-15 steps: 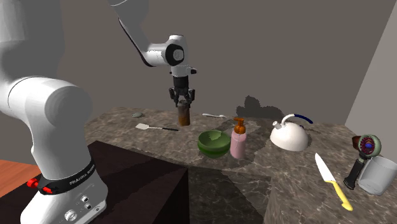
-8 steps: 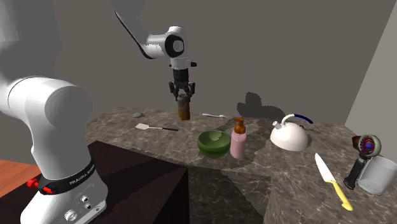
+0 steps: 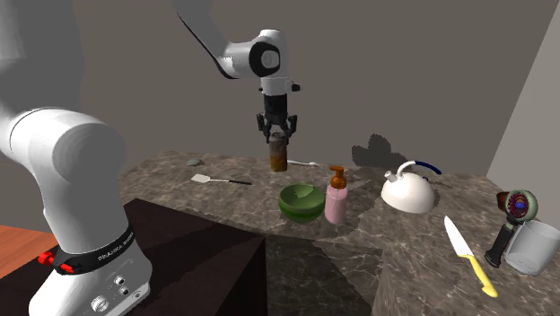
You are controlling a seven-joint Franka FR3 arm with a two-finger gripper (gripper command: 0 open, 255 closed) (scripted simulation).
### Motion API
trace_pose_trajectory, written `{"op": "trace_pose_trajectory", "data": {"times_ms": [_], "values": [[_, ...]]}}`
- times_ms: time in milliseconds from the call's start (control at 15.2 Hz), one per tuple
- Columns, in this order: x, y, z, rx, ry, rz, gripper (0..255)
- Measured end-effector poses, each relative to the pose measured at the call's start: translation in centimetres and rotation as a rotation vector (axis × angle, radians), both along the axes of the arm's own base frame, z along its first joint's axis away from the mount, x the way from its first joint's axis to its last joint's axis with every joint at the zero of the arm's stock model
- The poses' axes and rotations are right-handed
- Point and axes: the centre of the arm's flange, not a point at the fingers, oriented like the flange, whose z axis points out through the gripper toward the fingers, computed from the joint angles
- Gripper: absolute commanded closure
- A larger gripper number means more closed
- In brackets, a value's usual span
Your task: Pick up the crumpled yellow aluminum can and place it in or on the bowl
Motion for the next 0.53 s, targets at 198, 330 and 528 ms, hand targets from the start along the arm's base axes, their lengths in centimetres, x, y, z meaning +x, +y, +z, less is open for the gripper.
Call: {"op": "trace_pose_trajectory", "data": {"times_ms": [198, 330, 528], "values": [[-0.9, -3.9, 0.7, 0.001, 0.000, 0.000, 255], [-1.4, -6.6, 1.0, 0.000, 0.000, 0.000, 255], [-2.1, -9.6, 1.2, 0.000, 0.000, 0.000, 255]]}}
